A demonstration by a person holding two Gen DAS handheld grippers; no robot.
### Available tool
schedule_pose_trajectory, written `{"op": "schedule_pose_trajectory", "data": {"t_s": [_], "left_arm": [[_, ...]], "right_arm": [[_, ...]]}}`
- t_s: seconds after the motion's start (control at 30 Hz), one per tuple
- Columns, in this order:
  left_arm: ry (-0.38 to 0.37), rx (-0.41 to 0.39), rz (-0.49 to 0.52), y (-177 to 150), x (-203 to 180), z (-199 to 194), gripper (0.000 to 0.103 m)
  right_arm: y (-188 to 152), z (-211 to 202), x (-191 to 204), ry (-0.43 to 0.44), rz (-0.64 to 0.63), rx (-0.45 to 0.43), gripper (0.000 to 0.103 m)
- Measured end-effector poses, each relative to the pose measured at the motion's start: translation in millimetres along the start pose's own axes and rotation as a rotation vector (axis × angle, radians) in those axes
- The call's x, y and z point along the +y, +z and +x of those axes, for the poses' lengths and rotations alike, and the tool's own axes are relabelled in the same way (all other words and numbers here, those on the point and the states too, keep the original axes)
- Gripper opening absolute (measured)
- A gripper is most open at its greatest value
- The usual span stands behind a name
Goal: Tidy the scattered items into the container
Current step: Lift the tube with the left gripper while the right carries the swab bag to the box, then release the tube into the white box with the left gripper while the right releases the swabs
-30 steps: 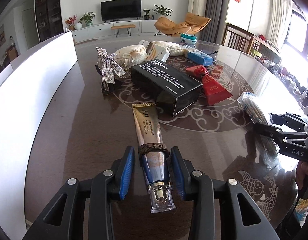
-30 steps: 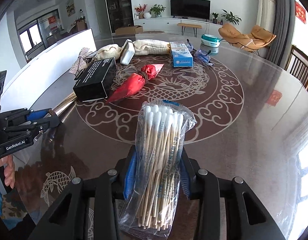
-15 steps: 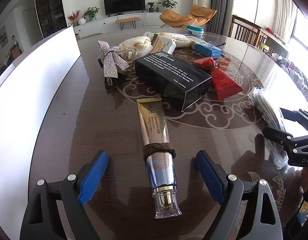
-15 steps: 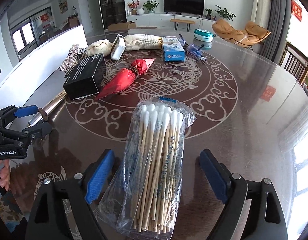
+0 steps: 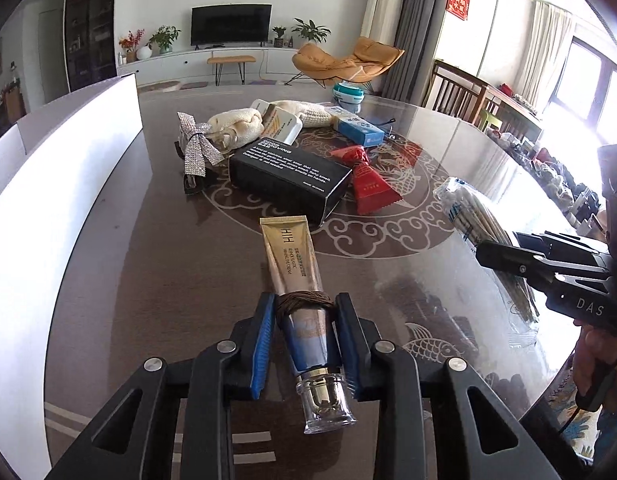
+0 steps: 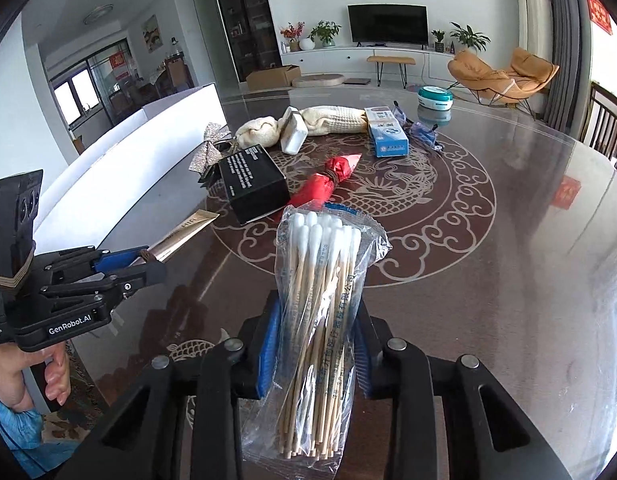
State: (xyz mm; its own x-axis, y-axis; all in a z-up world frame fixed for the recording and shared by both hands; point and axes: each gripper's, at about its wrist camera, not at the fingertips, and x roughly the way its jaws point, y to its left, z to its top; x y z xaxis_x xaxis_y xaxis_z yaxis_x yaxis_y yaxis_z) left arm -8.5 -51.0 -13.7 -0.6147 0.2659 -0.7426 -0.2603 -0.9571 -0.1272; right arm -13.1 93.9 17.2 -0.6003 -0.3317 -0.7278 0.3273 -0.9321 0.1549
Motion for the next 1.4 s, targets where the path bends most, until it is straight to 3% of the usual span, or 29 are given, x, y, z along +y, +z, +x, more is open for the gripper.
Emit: {"op": "schedule_pose_trajectory", "data": {"t_s": [0.53, 0.83, 1.1, 1.3, 1.4], "left_arm": [[0.103, -0.144, -0.068, 10, 73, -109, 0.030], [0.200, -0.187, -0.173, 5, 154, -151, 0.030], [0.287, -0.166, -0.312, -1, 255, -167, 0.030], [0.349, -0.117, -0.393, -3, 307, -153, 0.030], [0.375, -0.079, -0.419, -4, 323, -141, 0.030]], "right_arm": [[37, -4, 94, 0.181, -0.128, -0.014, 0.033], [62, 17, 154, 0.276, -0.186, 0.011, 0.033], [123, 31, 268, 0.449, -0.282, -0.020, 0.033], [149, 78, 364, 0.513, -0.372, -0.020, 0.033], [144, 115, 390, 0.487, -0.409, 0.016, 0.033]]}}
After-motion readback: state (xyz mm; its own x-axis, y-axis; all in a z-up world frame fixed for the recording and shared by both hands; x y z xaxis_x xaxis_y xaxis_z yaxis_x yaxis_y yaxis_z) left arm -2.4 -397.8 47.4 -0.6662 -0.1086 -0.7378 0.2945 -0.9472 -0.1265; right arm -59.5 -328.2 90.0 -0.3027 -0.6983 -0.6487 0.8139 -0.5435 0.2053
